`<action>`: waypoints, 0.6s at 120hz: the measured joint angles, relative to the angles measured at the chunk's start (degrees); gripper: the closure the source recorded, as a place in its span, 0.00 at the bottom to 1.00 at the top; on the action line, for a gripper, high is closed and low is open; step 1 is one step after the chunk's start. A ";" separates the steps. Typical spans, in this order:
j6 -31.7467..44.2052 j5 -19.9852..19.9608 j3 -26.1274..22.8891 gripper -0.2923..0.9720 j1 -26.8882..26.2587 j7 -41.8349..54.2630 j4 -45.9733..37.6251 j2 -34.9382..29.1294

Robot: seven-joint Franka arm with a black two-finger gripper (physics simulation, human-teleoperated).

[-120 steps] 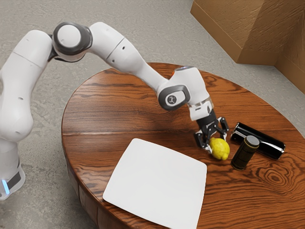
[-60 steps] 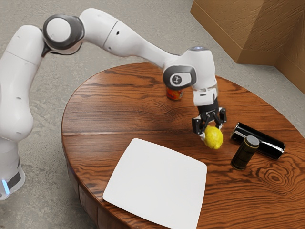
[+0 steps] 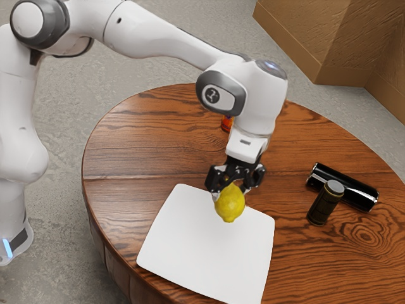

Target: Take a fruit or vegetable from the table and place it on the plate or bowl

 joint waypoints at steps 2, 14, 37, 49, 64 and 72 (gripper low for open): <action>-0.21 -0.01 -0.38 0.61 0.06 -0.77 -0.86 -0.04; -0.04 0.53 -3.14 0.62 0.05 -5.47 -4.79 -0.04; 7.14 2.24 -3.49 0.54 0.21 -13.36 -8.61 0.02; 9.48 2.08 -2.40 0.40 0.17 -16.63 -8.96 -0.05; 11.42 1.69 -0.94 0.32 -0.48 -19.88 -10.07 -0.37; 12.16 1.56 -0.63 0.30 -0.63 -21.34 -10.39 -0.45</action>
